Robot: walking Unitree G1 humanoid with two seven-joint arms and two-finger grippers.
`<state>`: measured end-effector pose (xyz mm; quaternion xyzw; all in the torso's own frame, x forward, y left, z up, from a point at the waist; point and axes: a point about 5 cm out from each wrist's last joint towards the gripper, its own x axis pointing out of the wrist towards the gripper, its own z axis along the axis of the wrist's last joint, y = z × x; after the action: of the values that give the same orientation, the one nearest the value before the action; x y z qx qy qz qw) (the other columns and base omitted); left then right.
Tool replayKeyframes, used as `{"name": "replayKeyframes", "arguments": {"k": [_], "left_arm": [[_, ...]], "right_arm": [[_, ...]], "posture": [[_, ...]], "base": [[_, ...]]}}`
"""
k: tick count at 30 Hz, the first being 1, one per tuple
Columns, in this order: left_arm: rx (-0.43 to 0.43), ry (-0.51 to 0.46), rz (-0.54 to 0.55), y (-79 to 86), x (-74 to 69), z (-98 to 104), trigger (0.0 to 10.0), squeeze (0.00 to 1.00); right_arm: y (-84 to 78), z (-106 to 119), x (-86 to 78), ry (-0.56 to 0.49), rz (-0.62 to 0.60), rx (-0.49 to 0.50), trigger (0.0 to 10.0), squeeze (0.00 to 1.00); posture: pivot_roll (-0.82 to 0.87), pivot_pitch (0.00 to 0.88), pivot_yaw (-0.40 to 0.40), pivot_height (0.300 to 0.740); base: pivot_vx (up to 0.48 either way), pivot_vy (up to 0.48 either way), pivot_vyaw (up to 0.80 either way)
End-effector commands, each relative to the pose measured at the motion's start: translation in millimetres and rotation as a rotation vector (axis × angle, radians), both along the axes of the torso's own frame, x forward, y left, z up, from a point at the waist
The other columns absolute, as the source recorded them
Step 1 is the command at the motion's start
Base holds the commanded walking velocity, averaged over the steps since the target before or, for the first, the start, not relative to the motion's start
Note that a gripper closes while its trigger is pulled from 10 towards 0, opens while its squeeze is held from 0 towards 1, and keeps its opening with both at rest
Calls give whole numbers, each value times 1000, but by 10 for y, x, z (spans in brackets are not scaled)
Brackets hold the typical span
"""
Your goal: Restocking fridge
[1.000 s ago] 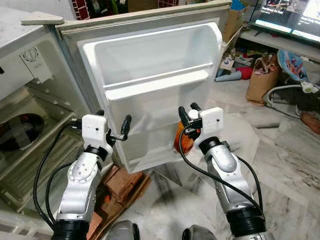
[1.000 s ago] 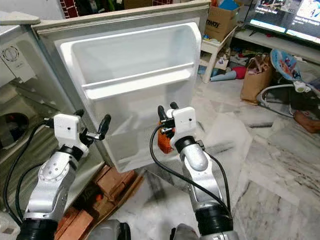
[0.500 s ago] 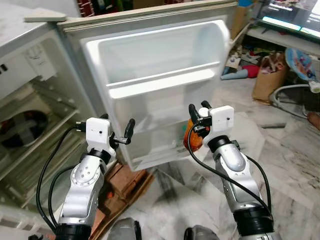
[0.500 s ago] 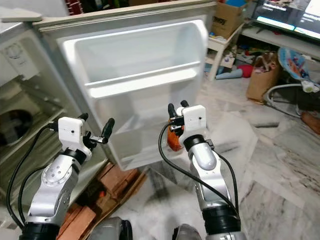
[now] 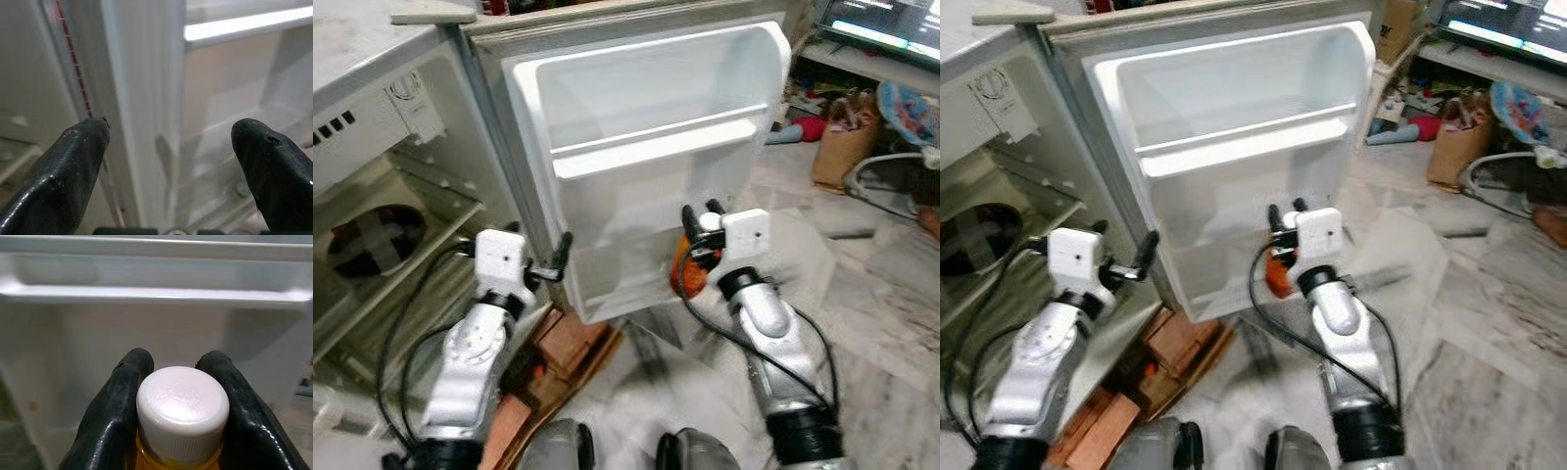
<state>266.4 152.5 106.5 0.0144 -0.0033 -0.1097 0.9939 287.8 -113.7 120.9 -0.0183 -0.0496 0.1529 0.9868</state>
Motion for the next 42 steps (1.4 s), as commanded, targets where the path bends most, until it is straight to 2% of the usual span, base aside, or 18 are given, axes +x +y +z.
{"name": "replayKeyframes", "arguments": {"k": [1,14,22,33,42], "left_arm": [[5,-7,-13,-53,-3,15,10000,0],[14,1,15,-4,13,-1,10000,0],[18,5,19,2,12,-13,10000,0],[23,5,21,2,7,-18,10000,0],[26,0,22,-10,8,-11,10000,0]], "right_arm": [[-37,97,8,-41,-4,-3,10000,0],[-34,93,11,-36,5,-3,10000,0],[-17,83,12,-32,14,0,10000,0],[-8,69,17,-25,25,-2,10000,0],[-3,59,24,-20,26,-6,10000,0]], "posture": [[-21,104,22,740],[-24,107,19,740],[-26,109,20,688],[-26,106,19,688],[-27,108,15,623]], "base": [[0,0,0],[0,0,0],[0,0,0],[0,0,0],[0,0,0]]}}
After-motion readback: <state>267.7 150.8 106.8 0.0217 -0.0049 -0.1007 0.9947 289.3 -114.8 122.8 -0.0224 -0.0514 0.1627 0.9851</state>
